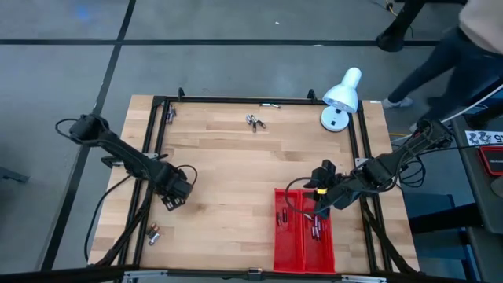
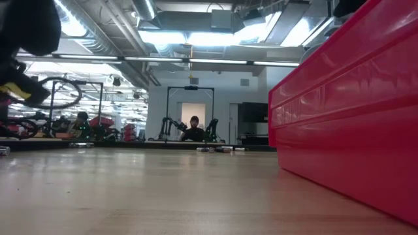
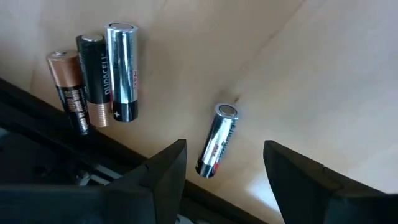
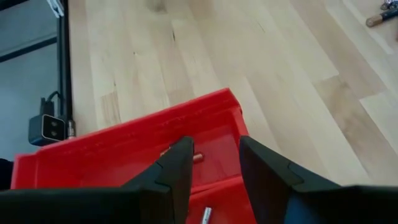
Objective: Sort batteries
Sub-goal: Put the silver battery into the right red bin
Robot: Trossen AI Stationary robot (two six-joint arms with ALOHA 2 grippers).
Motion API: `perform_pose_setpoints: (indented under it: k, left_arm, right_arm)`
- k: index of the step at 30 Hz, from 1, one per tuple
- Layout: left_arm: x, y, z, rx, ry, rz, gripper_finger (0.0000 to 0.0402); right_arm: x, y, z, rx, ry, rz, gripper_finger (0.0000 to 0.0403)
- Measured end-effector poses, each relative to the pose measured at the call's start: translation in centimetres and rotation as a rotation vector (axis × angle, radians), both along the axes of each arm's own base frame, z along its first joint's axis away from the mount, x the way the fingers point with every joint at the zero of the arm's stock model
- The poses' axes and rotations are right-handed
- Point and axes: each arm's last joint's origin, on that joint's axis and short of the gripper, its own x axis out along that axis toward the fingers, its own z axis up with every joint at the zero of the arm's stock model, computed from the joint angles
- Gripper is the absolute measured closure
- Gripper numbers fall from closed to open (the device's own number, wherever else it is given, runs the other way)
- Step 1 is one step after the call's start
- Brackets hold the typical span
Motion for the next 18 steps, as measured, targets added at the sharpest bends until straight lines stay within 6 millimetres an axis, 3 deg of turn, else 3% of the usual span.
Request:
perform_pose_setpoints:
  k: [9, 18]
  left_arm:
    - [0.4, -0.2, -2.4, 0.021, 0.093, -0.039, 0.0236]
    - [0.7, -0.4, -2.6, 0.009, 0.07, -0.014, 0.0364]
  right_arm:
    - [0.0, 0.0, 0.0, 0.0, -0.002, 0.003, 0.0272]
    - [0.2, 0.2, 0.2, 0.026, -0.024, 0.014, 0.0272]
